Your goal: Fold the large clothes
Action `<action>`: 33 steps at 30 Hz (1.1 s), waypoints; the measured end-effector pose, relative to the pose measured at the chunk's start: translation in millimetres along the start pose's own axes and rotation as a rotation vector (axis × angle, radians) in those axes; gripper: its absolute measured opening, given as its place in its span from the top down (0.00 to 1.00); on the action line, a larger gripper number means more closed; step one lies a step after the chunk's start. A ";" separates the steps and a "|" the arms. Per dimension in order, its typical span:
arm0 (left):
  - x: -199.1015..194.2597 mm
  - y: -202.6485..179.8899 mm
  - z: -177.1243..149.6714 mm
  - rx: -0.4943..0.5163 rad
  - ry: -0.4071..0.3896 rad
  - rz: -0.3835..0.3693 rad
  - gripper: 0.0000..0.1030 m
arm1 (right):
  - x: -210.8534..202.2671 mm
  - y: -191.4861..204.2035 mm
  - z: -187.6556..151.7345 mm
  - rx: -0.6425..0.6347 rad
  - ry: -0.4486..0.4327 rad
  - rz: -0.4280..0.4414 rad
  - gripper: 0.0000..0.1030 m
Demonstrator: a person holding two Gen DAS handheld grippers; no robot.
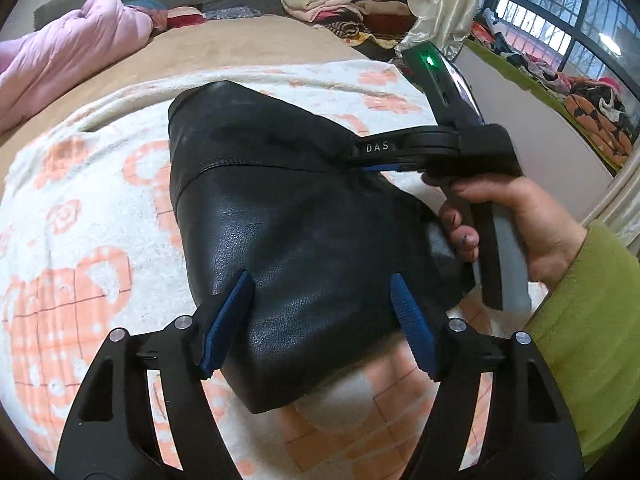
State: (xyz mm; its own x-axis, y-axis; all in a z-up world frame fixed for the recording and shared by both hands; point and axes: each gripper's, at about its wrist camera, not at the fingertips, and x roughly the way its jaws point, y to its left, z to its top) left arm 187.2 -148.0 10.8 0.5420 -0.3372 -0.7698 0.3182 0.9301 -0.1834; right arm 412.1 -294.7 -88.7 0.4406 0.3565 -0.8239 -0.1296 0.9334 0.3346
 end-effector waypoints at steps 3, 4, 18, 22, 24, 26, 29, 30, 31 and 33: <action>-0.4 -0.8 -0.4 -0.004 0.002 0.002 0.38 | -1.9 -1.1 -2.0 0.004 -0.009 0.000 0.65; -1.0 -1.2 -1.2 -0.006 0.004 0.003 0.37 | -4.0 0.9 -2.3 0.000 -0.013 -0.006 0.65; -8.4 5.0 -0.5 -0.041 0.006 -0.006 0.32 | -54.7 9.3 -25.9 -0.030 -0.101 0.000 0.25; -14.6 6.4 -1.7 -0.053 -0.005 0.013 0.24 | -61.2 3.4 -36.5 -0.015 -0.095 0.009 0.25; -20.1 10.0 -2.0 -0.064 -0.025 0.030 0.19 | -69.0 1.2 -44.0 -0.006 -0.102 0.032 0.25; -23.1 16.6 -1.4 -0.081 -0.040 0.049 0.16 | -77.8 -1.9 -53.0 0.011 -0.113 0.073 0.25; -17.6 27.5 -0.8 -0.123 -0.032 0.059 0.13 | -84.6 -7.7 -67.3 0.029 -0.099 0.122 0.23; -15.3 31.1 -1.3 -0.138 -0.024 0.056 0.12 | -83.4 -10.6 -73.0 0.041 -0.072 0.152 0.15; -11.2 36.0 -1.0 -0.163 -0.014 0.038 0.10 | -82.0 -12.0 -75.4 0.044 -0.053 0.174 0.12; -3.6 44.3 -0.6 -0.212 0.004 -0.006 0.09 | -75.9 -16.2 -81.7 0.051 -0.016 0.205 0.12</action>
State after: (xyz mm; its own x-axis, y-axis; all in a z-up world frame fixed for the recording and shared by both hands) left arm 198.9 -105.5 5.0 0.5377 -0.3426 -0.7704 0.1502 0.9380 -0.3123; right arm 308.3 -333.6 -68.9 0.4234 0.5380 -0.7289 -0.1731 0.8378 0.5178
